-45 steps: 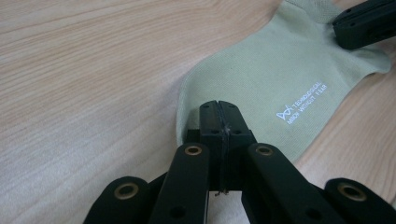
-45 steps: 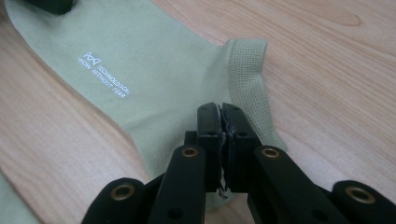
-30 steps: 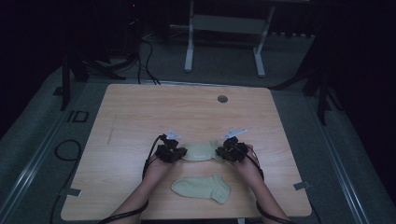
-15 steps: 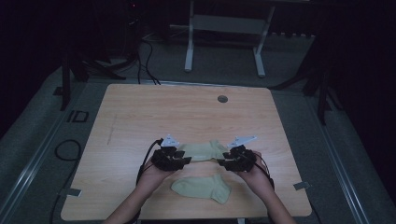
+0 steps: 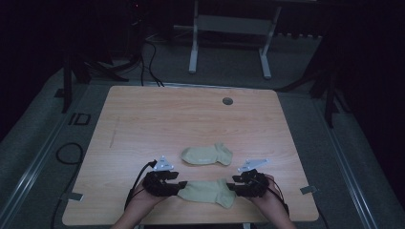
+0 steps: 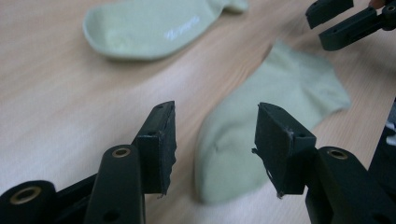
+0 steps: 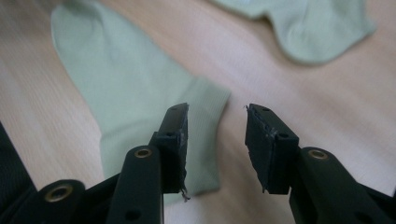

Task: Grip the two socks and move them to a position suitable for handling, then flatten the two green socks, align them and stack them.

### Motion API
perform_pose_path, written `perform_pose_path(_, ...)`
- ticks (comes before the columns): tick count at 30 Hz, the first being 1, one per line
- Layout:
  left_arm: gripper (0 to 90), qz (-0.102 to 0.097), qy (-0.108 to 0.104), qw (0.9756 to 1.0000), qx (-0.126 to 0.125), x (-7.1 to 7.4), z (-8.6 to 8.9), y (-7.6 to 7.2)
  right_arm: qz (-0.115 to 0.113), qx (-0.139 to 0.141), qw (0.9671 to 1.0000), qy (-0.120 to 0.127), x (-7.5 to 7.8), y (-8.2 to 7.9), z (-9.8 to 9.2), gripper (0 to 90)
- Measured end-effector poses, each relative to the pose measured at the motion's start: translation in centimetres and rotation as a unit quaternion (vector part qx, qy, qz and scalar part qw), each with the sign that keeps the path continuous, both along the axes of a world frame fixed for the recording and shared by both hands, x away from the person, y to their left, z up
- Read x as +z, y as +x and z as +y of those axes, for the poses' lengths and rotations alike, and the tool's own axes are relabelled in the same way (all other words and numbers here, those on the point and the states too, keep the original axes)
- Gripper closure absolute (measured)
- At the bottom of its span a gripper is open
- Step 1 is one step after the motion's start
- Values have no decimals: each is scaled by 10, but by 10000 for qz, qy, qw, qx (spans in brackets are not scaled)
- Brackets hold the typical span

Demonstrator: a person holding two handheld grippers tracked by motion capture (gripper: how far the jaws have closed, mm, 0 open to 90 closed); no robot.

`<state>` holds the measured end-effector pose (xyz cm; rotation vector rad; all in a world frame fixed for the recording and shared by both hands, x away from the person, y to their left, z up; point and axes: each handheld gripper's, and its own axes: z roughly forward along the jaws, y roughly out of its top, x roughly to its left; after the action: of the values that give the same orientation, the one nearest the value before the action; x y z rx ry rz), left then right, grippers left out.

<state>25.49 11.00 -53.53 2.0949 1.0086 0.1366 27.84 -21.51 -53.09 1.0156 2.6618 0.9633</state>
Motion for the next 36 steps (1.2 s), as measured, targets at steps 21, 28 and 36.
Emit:
perform_pose_path(21, 684, 22, 560, 9984, -4, -26, -4, -20, -158, -9, 9980, -620, -17, -23, 6, 761)
perform_pose_path(28, 878, 78, 466, 9989, 36, -27, -4, -19, -146, -104, 9983, -556, -17, -22, 6, 830)
perform_pose_path(36, 884, 19, 296, 9996, 39, -19, -4, -20, -133, -174, 9995, -242, -4, -21, 2, 840)
